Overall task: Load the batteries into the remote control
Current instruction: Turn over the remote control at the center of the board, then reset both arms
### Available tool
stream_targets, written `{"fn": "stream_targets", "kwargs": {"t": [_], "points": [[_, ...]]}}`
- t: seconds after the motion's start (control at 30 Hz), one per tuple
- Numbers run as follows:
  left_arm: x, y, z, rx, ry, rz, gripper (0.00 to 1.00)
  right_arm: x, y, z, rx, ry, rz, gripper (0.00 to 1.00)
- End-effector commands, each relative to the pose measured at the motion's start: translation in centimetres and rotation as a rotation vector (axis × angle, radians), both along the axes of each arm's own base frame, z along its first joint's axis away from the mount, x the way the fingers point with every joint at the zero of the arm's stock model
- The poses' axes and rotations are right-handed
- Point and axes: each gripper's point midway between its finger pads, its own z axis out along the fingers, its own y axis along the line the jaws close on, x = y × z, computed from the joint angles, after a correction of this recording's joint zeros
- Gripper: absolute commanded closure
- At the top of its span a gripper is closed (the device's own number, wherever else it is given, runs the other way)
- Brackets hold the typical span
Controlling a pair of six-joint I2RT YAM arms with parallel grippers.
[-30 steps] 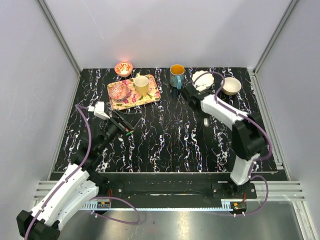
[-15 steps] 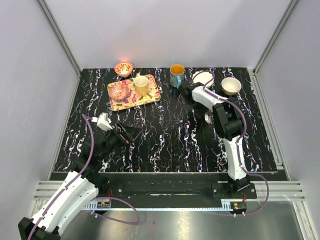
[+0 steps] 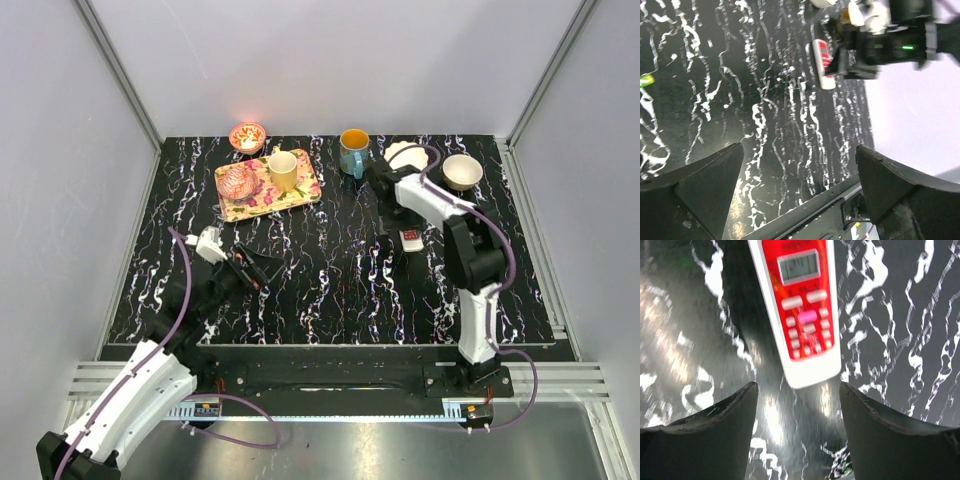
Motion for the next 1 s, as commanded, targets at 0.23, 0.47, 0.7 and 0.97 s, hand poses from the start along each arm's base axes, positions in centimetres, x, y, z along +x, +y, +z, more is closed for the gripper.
{"fn": "stream_targets", "kwargs": {"t": [0.23,0.47,0.7,0.97], "points": [[2.1,2.7,-0.9,0.228,0.101,0.131,0.01,-7.4,4.2,13.2,0.676,-0.498,0.028,0.15],[3.4,4.9,-2.1,0.368,0.221,0.244,0.01,-11.6,2.7,15.2,0.865,-0.784,0.030,0.01],[4.0,4.1,-0.2,0.354,0.174,0.209,0.01,-11.3,1.1,14.9,0.776,-0.830,0.023,0.00],[4.1,4.6,-0.5,0.392,0.155,0.217,0.01,-11.3,3.4,14.9,0.691,-0.811,0.100,0.00]]}}
